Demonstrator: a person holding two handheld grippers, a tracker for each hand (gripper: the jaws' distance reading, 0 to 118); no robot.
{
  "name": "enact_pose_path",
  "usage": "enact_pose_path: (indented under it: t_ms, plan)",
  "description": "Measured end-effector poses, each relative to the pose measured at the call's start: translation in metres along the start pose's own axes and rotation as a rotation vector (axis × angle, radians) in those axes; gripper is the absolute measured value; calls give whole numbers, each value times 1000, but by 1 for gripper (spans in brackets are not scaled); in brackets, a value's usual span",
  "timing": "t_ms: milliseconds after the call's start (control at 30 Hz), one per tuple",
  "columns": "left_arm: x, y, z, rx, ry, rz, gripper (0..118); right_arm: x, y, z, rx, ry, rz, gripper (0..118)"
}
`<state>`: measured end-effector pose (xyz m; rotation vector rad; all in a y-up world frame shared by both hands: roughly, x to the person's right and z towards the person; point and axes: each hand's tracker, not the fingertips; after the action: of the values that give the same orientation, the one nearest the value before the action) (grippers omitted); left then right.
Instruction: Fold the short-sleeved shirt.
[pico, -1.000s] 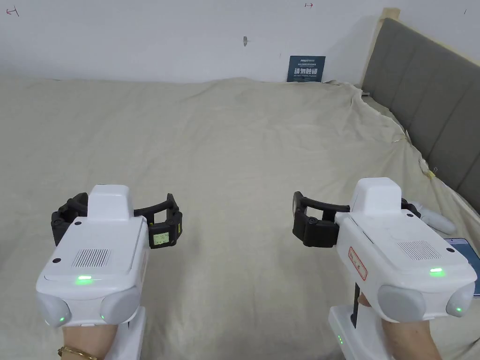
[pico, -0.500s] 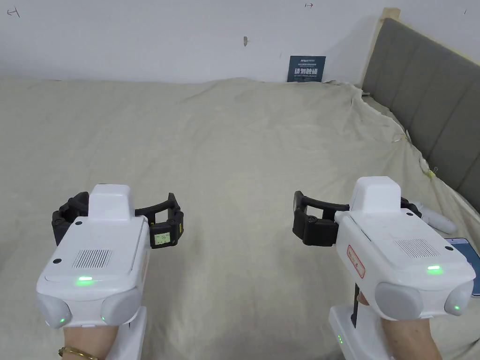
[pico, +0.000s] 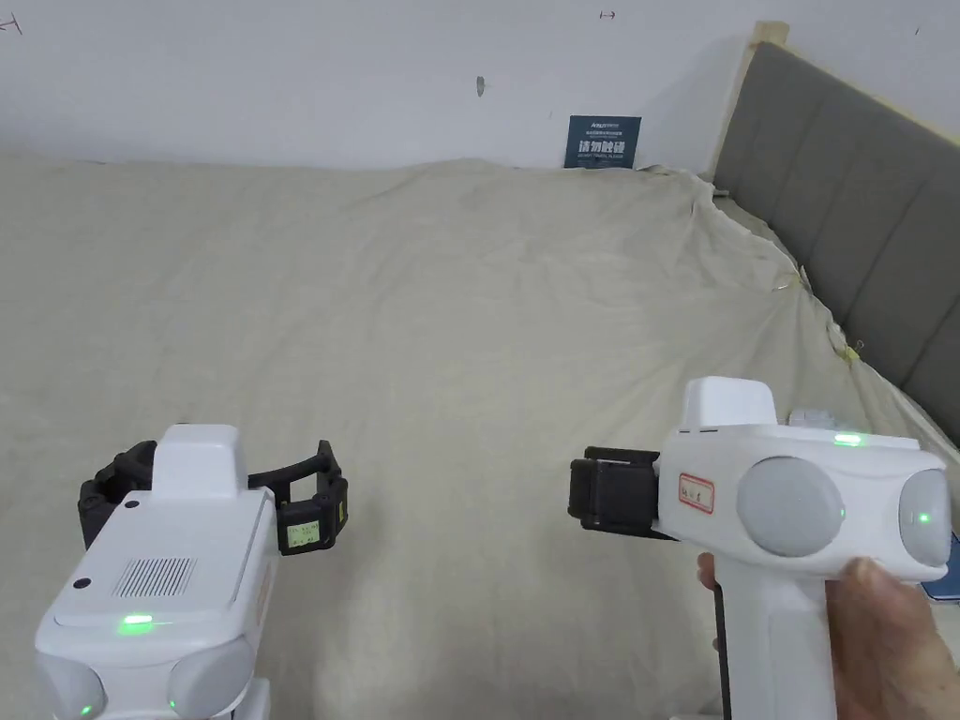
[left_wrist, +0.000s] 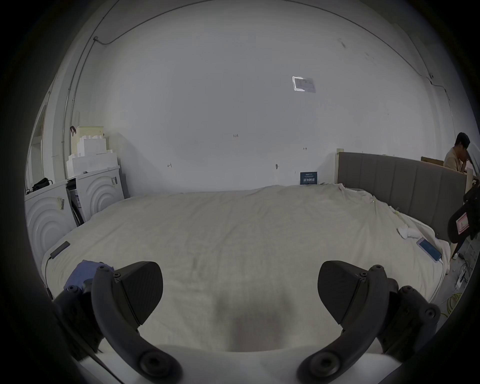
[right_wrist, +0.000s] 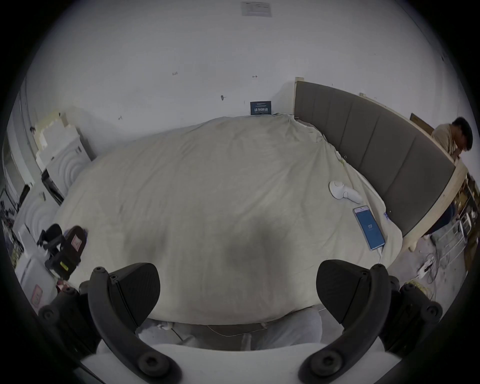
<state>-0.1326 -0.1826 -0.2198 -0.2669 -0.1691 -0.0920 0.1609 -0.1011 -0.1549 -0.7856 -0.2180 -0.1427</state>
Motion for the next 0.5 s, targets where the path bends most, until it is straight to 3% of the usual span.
enact_pose_path:
  t_ms: [67, 200, 500]
  plan:
    - [-2, -4, -1, -13, 1, 8, 118, -4, -5, -1, 2, 2, 46, 118]
    - [-3, -10, -4, -42, -2, 21, 118, -6, -10, -11, -62, 0, -17, 118]
    - [-4, -28, -18, -133, -1, 47, 118, -20, -19, -45, -104, -85, 4, 118]
